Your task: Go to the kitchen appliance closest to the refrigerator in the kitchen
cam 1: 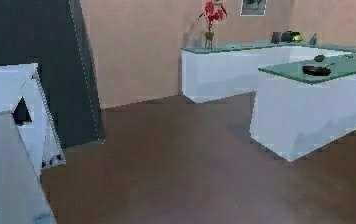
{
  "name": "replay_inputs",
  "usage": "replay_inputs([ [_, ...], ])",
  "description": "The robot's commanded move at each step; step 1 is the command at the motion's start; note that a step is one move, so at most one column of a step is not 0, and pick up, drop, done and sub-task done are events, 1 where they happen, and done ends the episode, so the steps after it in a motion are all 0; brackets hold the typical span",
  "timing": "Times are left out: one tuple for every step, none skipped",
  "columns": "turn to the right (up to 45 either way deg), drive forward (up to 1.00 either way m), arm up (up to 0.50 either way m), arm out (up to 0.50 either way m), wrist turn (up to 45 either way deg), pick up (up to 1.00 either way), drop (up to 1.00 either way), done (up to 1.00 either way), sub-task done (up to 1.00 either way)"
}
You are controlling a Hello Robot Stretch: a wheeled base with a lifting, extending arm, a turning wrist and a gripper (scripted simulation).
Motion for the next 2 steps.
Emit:
replay_inputs([
  [0.0, 0.85, 0.0, 0.0, 0.0, 0.0, 0.0, 0.0, 0.0],
  [-30.0, 0.0, 0.0, 0.0, 0.0, 0.0, 0.0, 0.0, 0.0],
])
